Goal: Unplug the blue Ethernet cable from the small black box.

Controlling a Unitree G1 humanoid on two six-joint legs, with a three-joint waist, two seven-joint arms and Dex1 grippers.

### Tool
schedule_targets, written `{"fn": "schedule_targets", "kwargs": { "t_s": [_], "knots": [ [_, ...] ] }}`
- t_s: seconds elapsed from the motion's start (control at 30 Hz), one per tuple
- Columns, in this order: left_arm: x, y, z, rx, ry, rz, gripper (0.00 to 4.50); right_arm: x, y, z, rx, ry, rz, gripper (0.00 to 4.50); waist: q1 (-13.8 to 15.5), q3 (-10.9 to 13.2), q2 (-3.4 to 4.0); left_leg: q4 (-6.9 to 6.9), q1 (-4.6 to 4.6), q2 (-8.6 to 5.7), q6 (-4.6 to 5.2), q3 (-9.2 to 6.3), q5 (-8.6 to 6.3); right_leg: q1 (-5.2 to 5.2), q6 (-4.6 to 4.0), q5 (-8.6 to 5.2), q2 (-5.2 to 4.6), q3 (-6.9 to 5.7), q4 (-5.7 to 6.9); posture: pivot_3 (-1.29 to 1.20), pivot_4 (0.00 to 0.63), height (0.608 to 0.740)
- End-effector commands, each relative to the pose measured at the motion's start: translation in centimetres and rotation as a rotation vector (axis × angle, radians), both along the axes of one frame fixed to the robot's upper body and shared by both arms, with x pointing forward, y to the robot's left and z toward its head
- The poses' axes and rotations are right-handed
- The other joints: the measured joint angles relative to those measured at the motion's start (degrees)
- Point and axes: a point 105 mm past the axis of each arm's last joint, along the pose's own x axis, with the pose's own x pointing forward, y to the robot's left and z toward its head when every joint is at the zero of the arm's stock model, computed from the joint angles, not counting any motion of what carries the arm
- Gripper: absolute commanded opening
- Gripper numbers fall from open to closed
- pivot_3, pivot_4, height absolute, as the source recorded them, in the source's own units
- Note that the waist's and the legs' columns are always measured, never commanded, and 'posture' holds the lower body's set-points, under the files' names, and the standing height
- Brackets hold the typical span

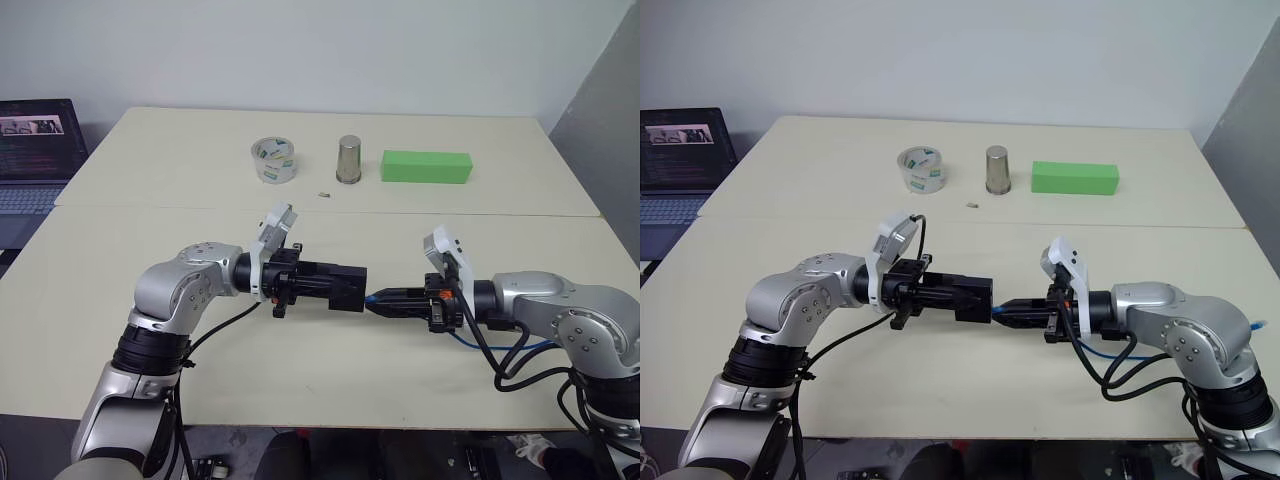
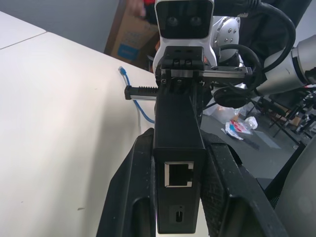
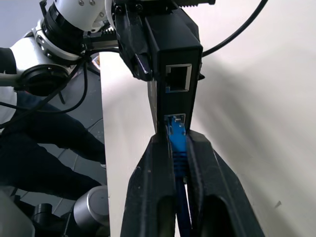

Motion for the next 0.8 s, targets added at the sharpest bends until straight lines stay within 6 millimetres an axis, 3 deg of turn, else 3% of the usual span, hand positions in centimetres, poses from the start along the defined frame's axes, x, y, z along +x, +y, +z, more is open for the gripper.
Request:
{"fn": "schedule_targets", "kwargs": {
  "t_s": [0.03,0.33,0.8],
  "knots": [
    [-0.7,-0.3,0.8,0.001,-0.045,-0.038,0.8,-0.1,-0.1,1.1,0.024,-0.034,0.011,0.01,0.0,0.0,0.0,0.0,0.0,0.0,0.0,0.0,0.0,0.0,0.0,0.0,0.0,0.0,0.0,0.0,0.15,0.74],
    [-1.0,0.0,0.4,0.029,-0.046,-0.053,0.8,-0.1,-0.3,1.0,0.0,-0.025,0.023,0.01,0.0,0.0,0.0,0.0,0.0,0.0,0.0,0.0,0.0,0.0,0.0,0.0,0.0,0.0,-0.01,0.0,0.15,0.74],
    [-0.4,2.5,-1.0,0.147,-0.092,0.001,0.79,0.3,-2.4,-0.2,-0.097,-0.03,-0.01,0.01,0.0,0.0,0.01,-0.02,0.02,0.0,0.2,0.0,-0.11,-0.01,0.0,0.0,0.0,0.01,-0.03,0.0,0.15,0.74]
  ]
}}
